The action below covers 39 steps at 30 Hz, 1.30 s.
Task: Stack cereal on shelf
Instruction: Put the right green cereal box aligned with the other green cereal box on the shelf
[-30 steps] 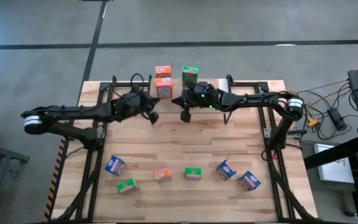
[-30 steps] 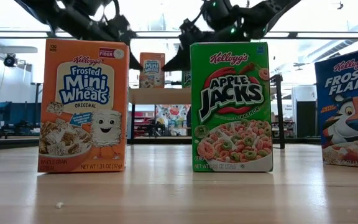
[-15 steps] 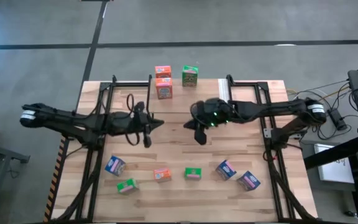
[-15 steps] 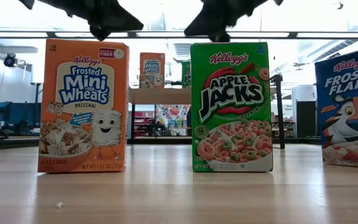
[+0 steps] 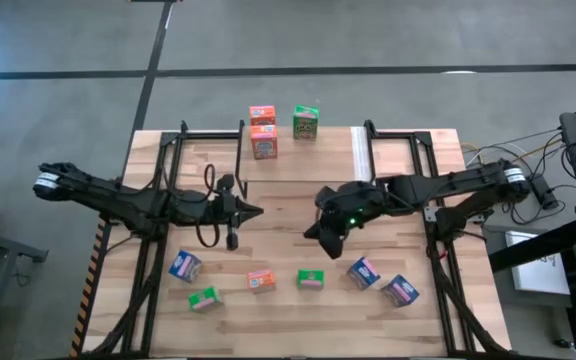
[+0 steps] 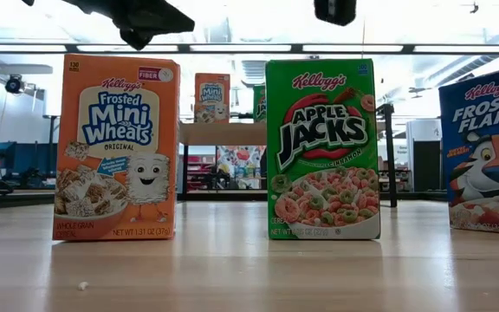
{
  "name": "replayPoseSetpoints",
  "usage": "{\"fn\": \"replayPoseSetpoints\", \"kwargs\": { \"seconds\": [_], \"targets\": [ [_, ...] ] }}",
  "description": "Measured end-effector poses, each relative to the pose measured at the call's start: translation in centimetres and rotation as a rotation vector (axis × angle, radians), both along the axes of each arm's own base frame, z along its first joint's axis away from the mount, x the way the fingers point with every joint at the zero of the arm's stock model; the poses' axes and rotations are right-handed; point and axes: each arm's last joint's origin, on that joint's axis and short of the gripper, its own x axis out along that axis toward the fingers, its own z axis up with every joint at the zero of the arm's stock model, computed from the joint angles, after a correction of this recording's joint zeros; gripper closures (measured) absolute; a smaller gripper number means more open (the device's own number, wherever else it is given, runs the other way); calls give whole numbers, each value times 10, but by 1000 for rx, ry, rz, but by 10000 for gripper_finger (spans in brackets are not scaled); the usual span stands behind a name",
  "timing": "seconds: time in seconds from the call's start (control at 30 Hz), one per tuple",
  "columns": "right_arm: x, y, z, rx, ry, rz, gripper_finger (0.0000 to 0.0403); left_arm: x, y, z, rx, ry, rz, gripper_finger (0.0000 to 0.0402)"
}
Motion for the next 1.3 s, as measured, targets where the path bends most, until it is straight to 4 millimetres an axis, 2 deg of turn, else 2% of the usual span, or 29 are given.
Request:
{"fn": "replayPoseSetpoints", "kwargs": {
  "seconds": [0.13, 0.27, 0.53, 0.67, 0.83, 1.0, 1.13, 1.3],
  "targets": [
    [-9, 7, -8, 107, 223, -51, 394, 0, 0, 0, 6, 3, -1, 401],
    [-13, 22, -23, 169, 388, -90, 394, 0, 0, -1, 7, 10, -1, 401],
    [0, 61, -49, -112, 402, 111, 394, 1, -1, -3, 13, 24, -3, 401],
    [7, 70, -61, -216, 401, 189, 394, 1, -1, -3, 12, 23, -4, 401],
    [11, 73, -65, -250, 396, 229, 388, 1, -1, -3, 12, 20, -4, 401],
    [11, 72, -65, -290, 378, 269, 333, 1, -1, -3, 12, 19, -4, 401],
    [15, 76, -69, -326, 353, 317, 258, 1, -1, -3, 12, 19, -4, 401],
    [26, 85, -84, -378, 333, 375, 161, 2, -1, -3, 11, 16, -4, 401]
  ]
}}
